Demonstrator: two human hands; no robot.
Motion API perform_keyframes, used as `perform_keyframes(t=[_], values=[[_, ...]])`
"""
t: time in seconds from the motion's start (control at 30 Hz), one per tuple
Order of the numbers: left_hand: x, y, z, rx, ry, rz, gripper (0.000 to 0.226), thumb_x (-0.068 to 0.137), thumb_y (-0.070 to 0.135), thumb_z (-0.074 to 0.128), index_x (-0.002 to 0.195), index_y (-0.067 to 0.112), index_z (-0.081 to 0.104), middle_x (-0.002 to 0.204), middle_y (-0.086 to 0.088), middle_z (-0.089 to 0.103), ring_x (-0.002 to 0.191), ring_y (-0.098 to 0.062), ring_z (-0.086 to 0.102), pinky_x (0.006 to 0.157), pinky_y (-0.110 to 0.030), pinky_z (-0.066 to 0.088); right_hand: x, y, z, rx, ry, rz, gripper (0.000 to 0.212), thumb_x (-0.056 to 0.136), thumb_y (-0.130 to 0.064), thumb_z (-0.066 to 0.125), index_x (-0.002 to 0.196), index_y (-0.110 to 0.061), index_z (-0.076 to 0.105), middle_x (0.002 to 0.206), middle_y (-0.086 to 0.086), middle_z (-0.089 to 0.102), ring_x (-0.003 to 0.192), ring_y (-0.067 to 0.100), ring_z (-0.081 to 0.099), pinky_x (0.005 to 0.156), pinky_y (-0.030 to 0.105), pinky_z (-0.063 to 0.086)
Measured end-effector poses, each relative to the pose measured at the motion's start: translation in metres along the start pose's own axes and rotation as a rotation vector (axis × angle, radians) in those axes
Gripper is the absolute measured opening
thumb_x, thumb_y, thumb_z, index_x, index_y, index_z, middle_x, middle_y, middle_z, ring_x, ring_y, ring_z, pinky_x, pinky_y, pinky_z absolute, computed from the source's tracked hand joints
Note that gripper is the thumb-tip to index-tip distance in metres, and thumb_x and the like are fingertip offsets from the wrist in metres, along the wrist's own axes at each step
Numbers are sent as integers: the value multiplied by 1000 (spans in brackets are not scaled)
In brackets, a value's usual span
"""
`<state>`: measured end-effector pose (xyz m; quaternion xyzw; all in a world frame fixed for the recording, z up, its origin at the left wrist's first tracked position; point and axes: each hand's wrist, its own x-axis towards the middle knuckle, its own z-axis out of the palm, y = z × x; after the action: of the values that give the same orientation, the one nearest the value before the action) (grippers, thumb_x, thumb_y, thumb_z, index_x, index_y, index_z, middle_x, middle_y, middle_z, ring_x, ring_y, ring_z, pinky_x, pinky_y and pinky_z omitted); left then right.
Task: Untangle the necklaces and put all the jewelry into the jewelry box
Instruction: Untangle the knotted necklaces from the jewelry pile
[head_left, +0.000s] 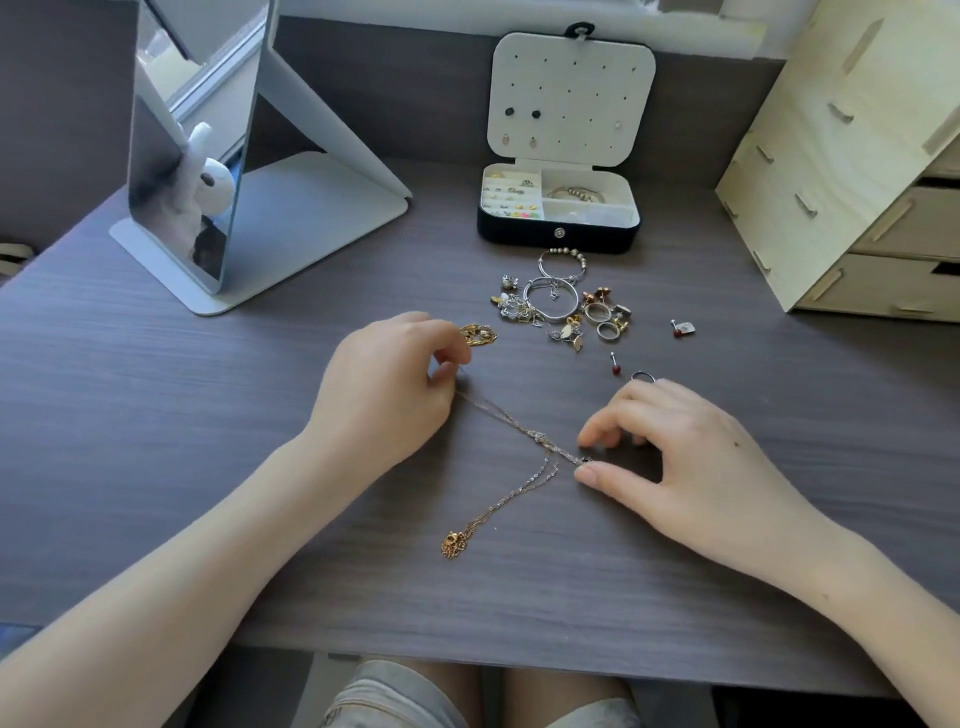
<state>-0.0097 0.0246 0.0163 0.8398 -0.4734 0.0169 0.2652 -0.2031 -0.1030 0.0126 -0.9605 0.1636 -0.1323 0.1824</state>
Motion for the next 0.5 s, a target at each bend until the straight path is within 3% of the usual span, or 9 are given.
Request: perform_keyframes(t=[0.1,0.2,0.27,0.37,0.5], values=[[-5,-6,0,98,78,106,17,73,3,70,84,16,70,85,-2,61,72,-30,57,65,-28,38,2,3,-1,17,-24,18,11,77,-43,58,74,-32,60,74,-19,54,77,-2,45,70,10,34],[-13,1,-2,76,121,246,12,73,8,68,83,14,70,89,-3,62,77,-28,54,68,-29,39,4,4,-3,33,-55,24,9,77,-41,56,71,-35,55,72,-19,52,77,-4,44,71,10,34],[-20,12,-1,-8,30,363,9,78,20,64,83,16,70,91,1,64,80,-24,56,72,-28,40,5,3,-6,55,-58,28,9,78,-39,57,72,-34,53,71,-21,51,78,-2,46,72,11,34],[-28,21,8,-20,-176,424,30,84,43,54,93,18,70,99,6,65,89,-17,60,80,-26,43,7,3,-13,119,-48,64,14,84,-30,66,73,-30,56,69,-19,52,79,-2,49,69,8,34],[-29,17,11,-2,-229,391,43,84,52,49,104,19,68,106,7,66,99,-14,60,87,-23,43,8,3,-20,234,-62,114,15,86,-22,64,74,-28,56,65,-17,56,67,-5,51,60,7,35]])
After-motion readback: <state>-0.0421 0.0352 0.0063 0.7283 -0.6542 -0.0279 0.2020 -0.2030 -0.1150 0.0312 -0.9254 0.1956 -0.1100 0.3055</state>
